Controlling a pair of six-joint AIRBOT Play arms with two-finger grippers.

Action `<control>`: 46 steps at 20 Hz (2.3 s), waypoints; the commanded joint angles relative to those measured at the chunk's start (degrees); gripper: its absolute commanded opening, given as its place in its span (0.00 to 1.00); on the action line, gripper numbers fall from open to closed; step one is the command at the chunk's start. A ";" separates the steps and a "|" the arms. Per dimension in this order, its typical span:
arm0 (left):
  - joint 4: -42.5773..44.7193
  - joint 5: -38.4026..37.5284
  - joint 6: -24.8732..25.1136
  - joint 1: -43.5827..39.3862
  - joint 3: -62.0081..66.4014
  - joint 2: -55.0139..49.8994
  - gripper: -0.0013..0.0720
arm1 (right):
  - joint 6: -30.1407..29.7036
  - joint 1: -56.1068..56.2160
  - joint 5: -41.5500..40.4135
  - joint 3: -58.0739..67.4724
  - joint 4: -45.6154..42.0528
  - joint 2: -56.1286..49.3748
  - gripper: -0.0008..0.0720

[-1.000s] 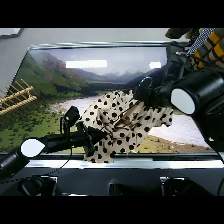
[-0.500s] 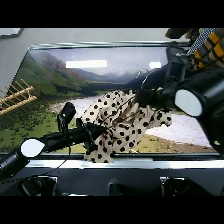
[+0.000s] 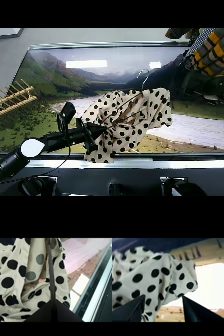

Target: Fold the clothes and pants, and hang the long-sleeved shirts on hangers.

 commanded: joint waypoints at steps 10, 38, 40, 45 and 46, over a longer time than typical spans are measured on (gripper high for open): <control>0.00 0.04 -0.44 -0.04 0.04 0.07 0.04 | -83.69 -7.21 0.07 0.02 36.39 -10.67 0.76; 0.00 -0.20 -1.44 -0.04 0.04 0.07 0.04 | -88.15 -7.21 4.09 -0.02 44.96 -21.62 0.06; 0.00 -0.20 -1.57 -0.04 0.04 0.07 0.04 | -88.19 -7.21 4.02 -0.02 44.89 -20.70 0.05; 0.02 0.17 -4.85 0.11 0.04 0.07 0.51 | -88.13 -7.26 4.00 -0.02 41.68 -16.57 0.05; 0.04 0.13 -6.56 0.48 0.02 0.07 0.60 | -87.82 -7.26 4.02 -0.02 40.09 -15.39 0.05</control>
